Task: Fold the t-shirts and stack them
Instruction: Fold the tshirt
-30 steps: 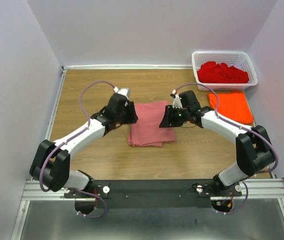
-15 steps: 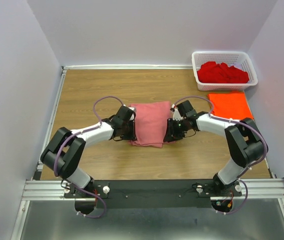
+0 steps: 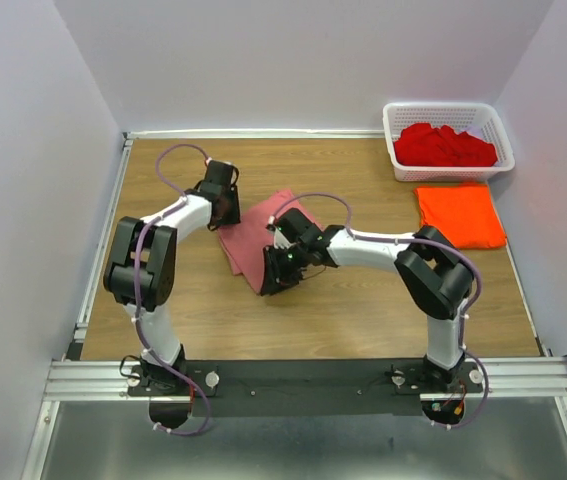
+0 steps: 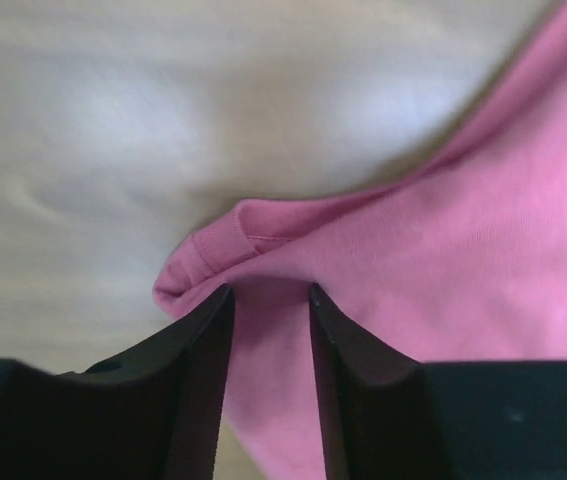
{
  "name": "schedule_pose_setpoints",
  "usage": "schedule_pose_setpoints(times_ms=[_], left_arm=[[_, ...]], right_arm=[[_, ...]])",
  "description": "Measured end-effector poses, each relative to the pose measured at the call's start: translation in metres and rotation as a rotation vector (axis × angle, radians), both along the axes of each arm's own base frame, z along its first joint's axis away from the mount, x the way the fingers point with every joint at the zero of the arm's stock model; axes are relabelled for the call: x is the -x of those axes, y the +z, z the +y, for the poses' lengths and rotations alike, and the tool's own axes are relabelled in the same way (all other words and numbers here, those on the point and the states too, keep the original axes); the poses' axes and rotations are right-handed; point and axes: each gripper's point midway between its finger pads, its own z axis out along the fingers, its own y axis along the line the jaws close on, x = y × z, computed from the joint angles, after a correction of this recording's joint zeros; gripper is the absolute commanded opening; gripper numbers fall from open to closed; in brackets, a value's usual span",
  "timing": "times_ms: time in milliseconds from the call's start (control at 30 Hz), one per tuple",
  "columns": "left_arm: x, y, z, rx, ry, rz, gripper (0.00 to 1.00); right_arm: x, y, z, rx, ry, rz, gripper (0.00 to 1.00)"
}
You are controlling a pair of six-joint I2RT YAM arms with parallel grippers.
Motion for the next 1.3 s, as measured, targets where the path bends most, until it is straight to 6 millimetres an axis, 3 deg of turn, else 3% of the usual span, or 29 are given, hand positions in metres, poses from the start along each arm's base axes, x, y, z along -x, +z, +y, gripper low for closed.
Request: schedule_pose_setpoints(times_ms=[33,133,233,400,467,567,667,733,767,800,833,933,1000,1033,1167,1300], left_arm=[[-0.015,0.005,0.007,-0.021,0.015,-0.023,0.64],[-0.046,0.027,0.008,-0.032,0.021,-0.102,0.76],[-0.055,0.048,0.005,-0.017,0.017,-0.17,0.78],[-0.026,0.096,0.005,0.032,0.02,-0.274,0.74],[0.002,0.113,0.003,0.069,0.008,-0.311,0.67],[0.035,0.121,-0.022,0.153,-0.058,-0.32,0.58],[0.07,0.096,-0.054,0.234,-0.154,-0.224,0.52],[0.1,0.066,-0.072,0.253,-0.215,-0.12,0.49],[0.104,0.063,-0.075,0.264,-0.219,-0.1,0.46],[0.127,0.04,-0.081,0.257,-0.251,-0.016,0.44],[0.137,0.028,-0.083,0.257,-0.264,0.028,0.43],[0.165,-0.008,-0.076,0.232,-0.254,0.171,0.41],[0.168,-0.013,-0.075,0.238,-0.243,0.195,0.41],[0.168,-0.013,-0.074,0.238,-0.238,0.197,0.41],[0.169,-0.013,-0.071,0.226,-0.228,0.205,0.4],[0.169,-0.013,-0.065,0.2,-0.21,0.215,0.43]], right_arm=[[-0.005,0.004,0.006,-0.012,-0.002,-0.01,0.41],[-0.025,0.022,0.016,-0.049,-0.026,-0.062,0.41],[-0.041,0.037,0.01,-0.076,-0.056,-0.104,0.42],[-0.091,0.071,-0.039,-0.126,-0.174,-0.184,0.42],[-0.116,0.082,-0.065,-0.157,-0.231,-0.219,0.42],[-0.138,0.086,-0.086,-0.186,-0.267,-0.248,0.41],[-0.139,0.079,-0.089,-0.22,-0.24,-0.236,0.41],[-0.14,0.069,-0.09,-0.232,-0.225,-0.221,0.41],[-0.139,0.061,-0.09,-0.235,-0.213,-0.21,0.41],[-0.139,0.055,-0.092,-0.234,-0.209,-0.201,0.41],[-0.139,0.048,-0.094,-0.233,-0.207,-0.19,0.41],[-0.139,0.016,-0.107,-0.21,-0.223,-0.144,0.41],[-0.131,-0.009,-0.117,-0.184,-0.243,-0.082,0.41],[-0.128,-0.012,-0.119,-0.208,-0.244,-0.07,0.41],[-0.124,-0.013,-0.126,-0.24,-0.256,-0.085,0.41],[-0.099,-0.011,-0.136,-0.233,-0.267,-0.074,0.41]])
